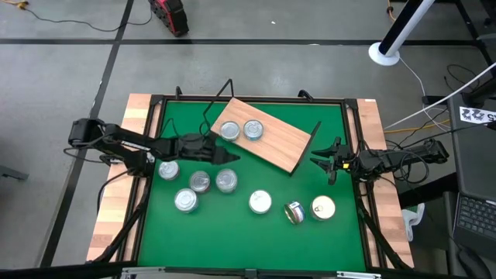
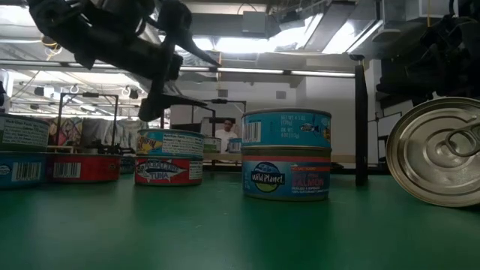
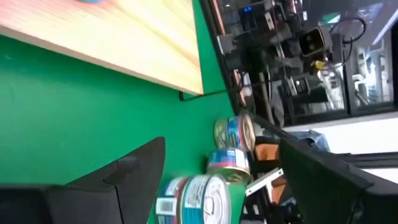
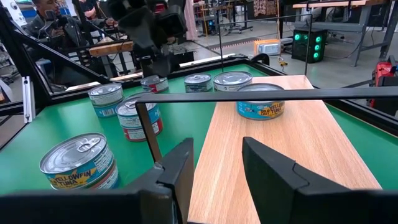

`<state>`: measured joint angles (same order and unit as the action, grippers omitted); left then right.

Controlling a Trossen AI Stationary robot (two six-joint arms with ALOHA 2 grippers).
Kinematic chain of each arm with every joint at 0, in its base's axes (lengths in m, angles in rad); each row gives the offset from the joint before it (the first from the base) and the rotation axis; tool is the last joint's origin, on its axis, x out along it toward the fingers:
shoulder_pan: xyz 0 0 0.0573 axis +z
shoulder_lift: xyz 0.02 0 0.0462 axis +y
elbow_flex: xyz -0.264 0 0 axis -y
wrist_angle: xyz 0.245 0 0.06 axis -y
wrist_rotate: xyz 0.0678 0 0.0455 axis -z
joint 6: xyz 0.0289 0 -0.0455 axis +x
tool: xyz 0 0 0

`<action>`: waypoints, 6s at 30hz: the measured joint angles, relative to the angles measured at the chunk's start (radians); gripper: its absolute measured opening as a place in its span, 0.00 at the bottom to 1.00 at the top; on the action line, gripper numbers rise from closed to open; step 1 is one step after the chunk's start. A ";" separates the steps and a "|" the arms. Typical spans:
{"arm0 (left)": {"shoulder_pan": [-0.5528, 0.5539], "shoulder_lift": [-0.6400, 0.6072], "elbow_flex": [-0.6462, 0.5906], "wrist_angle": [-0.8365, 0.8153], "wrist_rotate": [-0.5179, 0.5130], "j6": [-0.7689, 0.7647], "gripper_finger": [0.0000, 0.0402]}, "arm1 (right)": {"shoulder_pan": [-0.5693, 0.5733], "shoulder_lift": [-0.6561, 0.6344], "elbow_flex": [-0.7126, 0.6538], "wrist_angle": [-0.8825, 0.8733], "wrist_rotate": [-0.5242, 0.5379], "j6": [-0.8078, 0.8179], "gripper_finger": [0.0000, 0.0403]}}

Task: Stack canned seafood by type on shelf
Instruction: Stack the yellow-blue tuna can on top of the yellow-blue tuna can on the shelf

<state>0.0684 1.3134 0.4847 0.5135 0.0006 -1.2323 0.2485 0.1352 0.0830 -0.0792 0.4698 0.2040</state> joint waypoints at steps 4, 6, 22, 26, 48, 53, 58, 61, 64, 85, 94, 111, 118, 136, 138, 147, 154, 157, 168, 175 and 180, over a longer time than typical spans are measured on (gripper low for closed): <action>-0.030 0.000 0.000 -0.014 0.049 -0.036 0.77 | 0.000 0.000 0.000 0.000 0.000 0.000 0.34; -0.035 0.000 0.000 -0.015 0.119 0.012 0.77 | 0.000 0.000 0.000 0.000 0.000 0.000 0.34; 0.030 -0.070 0.000 -0.258 0.283 0.287 0.77 | 0.000 0.000 0.000 0.000 0.000 0.000 0.34; 0.058 -0.144 0.001 -0.378 0.279 0.359 0.77 | 0.000 0.000 0.000 0.000 0.000 0.000 0.34; 0.011 -0.099 0.001 -0.626 0.114 0.344 0.77 | 0.000 0.000 0.000 0.010 0.007 -0.001 0.34; 0.011 -0.080 0.001 -0.619 0.114 0.341 0.77 | 0.000 0.000 0.000 0.010 0.007 -0.001 0.34; 0.010 -0.080 0.001 -0.586 0.117 0.292 0.77 | 0.000 0.000 0.000 0.010 0.008 0.000 0.34; 0.010 -0.080 0.001 -0.581 0.118 0.285 0.77 | 0.000 0.000 0.000 0.010 0.007 0.001 0.34; 0.010 -0.080 0.001 -0.581 0.118 0.280 0.77 | 0.000 0.000 0.000 0.012 0.007 0.001 0.34; -0.011 -0.072 0.001 -0.583 0.085 0.316 0.77 | 0.000 0.000 0.000 0.266 -0.228 -0.056 0.34; -0.011 -0.005 0.003 -0.568 0.089 0.315 0.77 | 0.000 0.000 0.000 0.262 -0.228 -0.057 0.34; -0.011 -0.002 0.002 -0.517 0.157 0.261 0.31 | 0.000 0.000 0.000 0.227 -0.228 -0.057 0.34; -0.008 -0.003 0.002 -0.511 0.175 0.240 0.12 | 0.000 0.000 0.000 0.226 -0.228 -0.057 0.34; -0.009 0.000 -0.001 -0.457 0.178 0.156 0.00 | 0.000 0.000 0.000 0.226 -0.228 -0.057 0.34; -0.009 0.000 -0.002 -0.449 0.176 0.142 0.00 | 0.000 0.000 0.000 0.227 -0.228 -0.057 0.34; -0.002 -0.001 -0.002 -0.310 0.177 0.103 0.00 | 0.000 0.000 0.000 0.227 -0.228 -0.057 0.34; 0.051 -0.001 -0.002 -0.174 0.178 0.051 0.00 | 0.000 0.000 0.000 0.227 -0.228 -0.057 0.34; 0.079 -0.002 -0.001 -0.113 0.177 0.040 0.00 | 0.000 0.000 0.000 0.229 -0.228 -0.057 0.34; 0.123 -0.002 0.043 -0.092 0.107 -0.054 0.00 | 0.000 0.000 0.000 0.235 -0.228 -0.057 0.34; 0.123 -0.002 0.175 -0.302 -0.024 -0.074 0.00 | 0.000 0.000 0.000 0.235 -0.228 -0.057 0.34; 0.123 -0.002 0.256 -0.450 -0.150 -0.140 0.00 | 0.000 0.000 0.000 0.237 -0.228 -0.054 0.34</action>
<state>0.1909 1.3109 0.7411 0.0636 -0.1496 -1.3727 0.2485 0.1352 0.0834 0.1578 0.2420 0.1497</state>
